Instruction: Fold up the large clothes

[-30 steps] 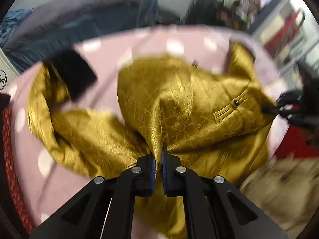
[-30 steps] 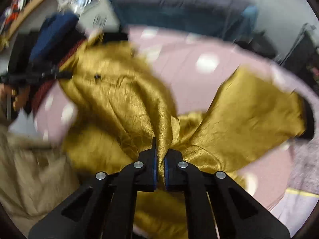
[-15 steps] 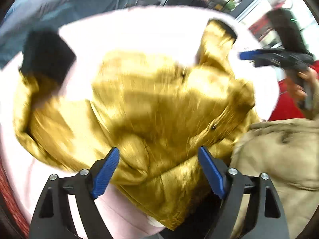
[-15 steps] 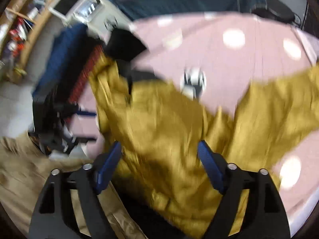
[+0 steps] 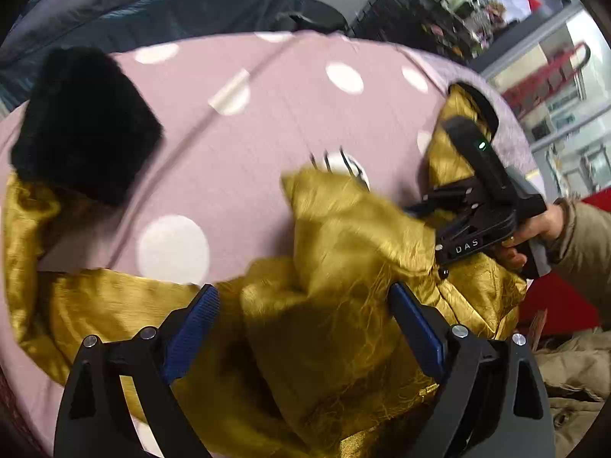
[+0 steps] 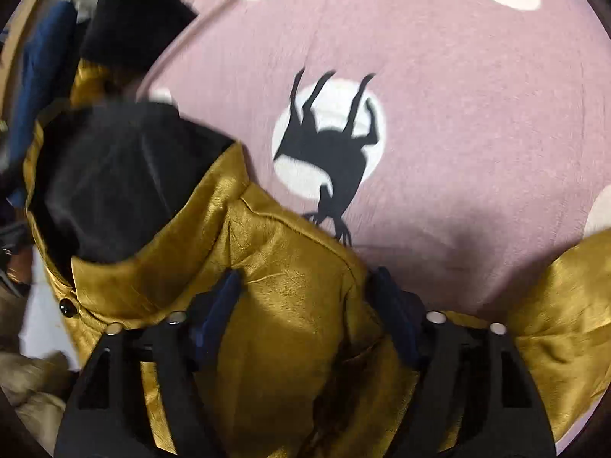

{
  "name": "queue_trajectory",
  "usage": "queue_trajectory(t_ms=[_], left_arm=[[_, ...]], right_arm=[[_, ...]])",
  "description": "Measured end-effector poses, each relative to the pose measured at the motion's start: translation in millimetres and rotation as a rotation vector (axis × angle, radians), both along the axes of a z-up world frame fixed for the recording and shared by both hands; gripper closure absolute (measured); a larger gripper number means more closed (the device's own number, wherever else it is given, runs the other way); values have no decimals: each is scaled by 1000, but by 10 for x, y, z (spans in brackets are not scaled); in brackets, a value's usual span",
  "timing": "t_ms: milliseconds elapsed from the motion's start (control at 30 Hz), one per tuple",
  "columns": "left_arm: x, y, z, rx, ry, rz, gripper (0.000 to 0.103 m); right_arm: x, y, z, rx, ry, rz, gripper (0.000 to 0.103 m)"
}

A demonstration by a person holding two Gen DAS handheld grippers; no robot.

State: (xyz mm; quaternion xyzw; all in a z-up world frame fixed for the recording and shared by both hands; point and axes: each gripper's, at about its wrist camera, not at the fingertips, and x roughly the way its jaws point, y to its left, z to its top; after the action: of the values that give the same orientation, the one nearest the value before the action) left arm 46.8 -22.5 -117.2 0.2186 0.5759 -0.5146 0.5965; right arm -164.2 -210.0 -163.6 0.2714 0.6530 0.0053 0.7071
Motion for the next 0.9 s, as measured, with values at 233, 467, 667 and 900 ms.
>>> queue_trajectory(t_ms=[233,467,667,900], left_arm=[[-284,-310,7,56,-131,-142,88],[203,-1161,720,-93,-402,-89,78],[562,-1813,499,50,-661,89,13],[823,-920,335,99,-486,324,13]], right_arm=[[-268,-355,656,-41,-161,-175,92],[-123,-1171,1704,-354,-356,-313,91],[148,-1640,1634,-369,-308,-517,18],[-839,-1746,1338,-415,-196,-811,18]])
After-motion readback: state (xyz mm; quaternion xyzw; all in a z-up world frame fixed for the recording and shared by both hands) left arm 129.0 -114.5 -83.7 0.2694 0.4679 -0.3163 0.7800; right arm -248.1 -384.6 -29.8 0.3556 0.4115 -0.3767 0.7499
